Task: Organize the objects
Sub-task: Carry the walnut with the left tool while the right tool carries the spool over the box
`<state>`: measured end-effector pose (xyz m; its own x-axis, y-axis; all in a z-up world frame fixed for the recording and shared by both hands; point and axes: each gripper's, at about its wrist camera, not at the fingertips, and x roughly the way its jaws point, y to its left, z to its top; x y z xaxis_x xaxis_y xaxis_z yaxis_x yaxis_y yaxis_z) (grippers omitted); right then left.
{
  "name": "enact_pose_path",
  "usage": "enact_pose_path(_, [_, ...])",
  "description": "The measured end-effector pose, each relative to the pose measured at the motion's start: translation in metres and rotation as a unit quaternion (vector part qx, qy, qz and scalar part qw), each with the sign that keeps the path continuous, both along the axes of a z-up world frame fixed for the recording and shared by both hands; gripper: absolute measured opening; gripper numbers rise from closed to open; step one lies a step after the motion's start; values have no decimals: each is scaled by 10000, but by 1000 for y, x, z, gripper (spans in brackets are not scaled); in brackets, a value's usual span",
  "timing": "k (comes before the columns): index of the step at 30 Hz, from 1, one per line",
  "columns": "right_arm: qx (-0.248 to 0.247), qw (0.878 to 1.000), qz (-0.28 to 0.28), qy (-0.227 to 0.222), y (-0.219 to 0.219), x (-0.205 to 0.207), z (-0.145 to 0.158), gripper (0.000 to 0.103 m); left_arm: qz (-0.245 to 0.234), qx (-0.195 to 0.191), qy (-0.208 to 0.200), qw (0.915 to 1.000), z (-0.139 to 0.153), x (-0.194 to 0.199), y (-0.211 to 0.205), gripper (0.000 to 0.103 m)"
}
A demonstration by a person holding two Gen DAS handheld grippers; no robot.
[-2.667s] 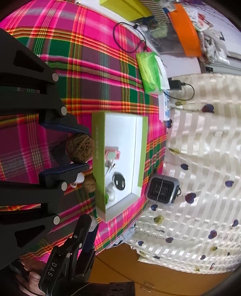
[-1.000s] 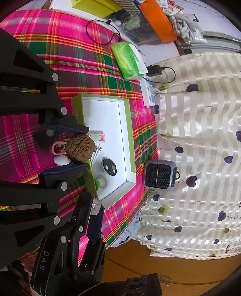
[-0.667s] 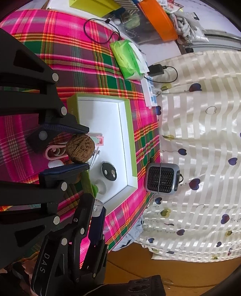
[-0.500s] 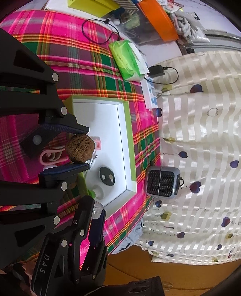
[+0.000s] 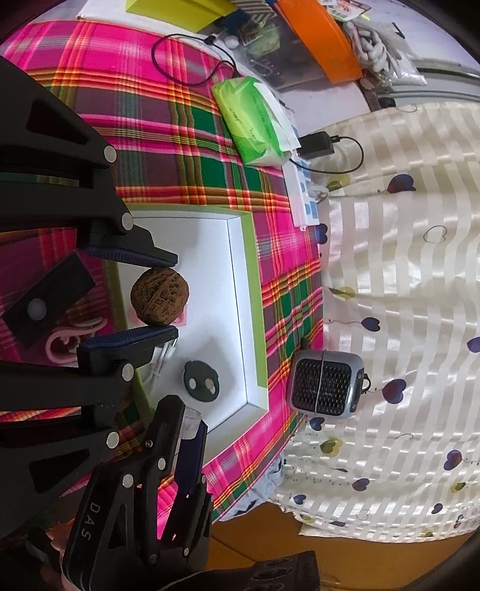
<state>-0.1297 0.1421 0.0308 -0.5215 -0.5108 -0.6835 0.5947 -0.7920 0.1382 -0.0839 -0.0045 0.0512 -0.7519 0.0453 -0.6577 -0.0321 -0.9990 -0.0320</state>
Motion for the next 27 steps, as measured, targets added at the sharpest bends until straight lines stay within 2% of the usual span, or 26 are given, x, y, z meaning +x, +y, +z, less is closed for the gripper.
enact_pose_path(27, [349, 9991, -98, -231, -18, -28, -25, 33, 119, -140, -327, 9993, -28, -34, -3, 30])
